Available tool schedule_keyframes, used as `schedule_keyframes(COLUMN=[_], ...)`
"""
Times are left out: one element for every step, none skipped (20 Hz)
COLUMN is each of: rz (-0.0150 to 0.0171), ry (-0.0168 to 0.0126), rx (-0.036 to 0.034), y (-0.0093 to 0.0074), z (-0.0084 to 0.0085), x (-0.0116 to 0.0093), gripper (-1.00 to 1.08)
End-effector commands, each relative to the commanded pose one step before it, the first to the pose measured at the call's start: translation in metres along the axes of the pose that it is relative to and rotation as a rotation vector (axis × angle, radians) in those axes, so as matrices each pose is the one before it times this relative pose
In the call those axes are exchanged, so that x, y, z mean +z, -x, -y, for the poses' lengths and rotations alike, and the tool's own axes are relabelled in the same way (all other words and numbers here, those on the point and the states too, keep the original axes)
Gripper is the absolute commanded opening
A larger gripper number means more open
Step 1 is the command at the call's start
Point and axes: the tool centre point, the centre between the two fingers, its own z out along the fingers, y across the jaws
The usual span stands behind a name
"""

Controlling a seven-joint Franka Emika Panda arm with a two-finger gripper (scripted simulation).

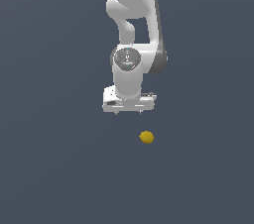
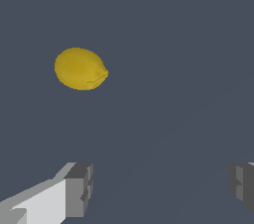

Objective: Pick up the object and move it to a goal position.

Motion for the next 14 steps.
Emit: schedule_keyframes(rz=[-0.00346,-0.00185,-0.00201,-0.00219,-0.00237,-0.00257,-0.00279,-0.00287,-0.00278,-0.00268,-0.00257,-0.00245,-0.00232,-0.00218], ry=[0.00508,0.00234,0.00242,0.00249,0.00253,0.00255,0.00256,0.00242,0.00216,0.00194,0.00173,0.00155,0.00139,0.00124], rx=[-0.05702,-0.02730,-0.02936,-0.03141,-0.03343,-0.03543,-0.03738,-0.03719,-0.03486,-0.03257,-0.03032,-0.02807,-0.02587,-0.02369], y=[-0.00840,-0.00422,-0.00459,-0.00497,-0.00535,-0.00574,-0.00612,-0.00617,-0.00585,-0.00552,-0.00518,-0.00483,-0.00448,-0.00413], z=[0.00732,0.00323,0.00341,0.00357,0.00370,0.00382,0.00390,0.00375,0.00338,0.00303,0.00272,0.00242,0.00215,0.00190], x=[0.00406,0.00193,0.00211,0.00230,0.00250,0.00270,0.00291,0.00295,0.00282,0.00269,0.00254,0.00239,0.00223,0.00207], gripper=[1.00,1.00,1.00,1.00,1.00,1.00,1.00,1.00,1.00,1.00,1.00,1.00,1.00,1.00])
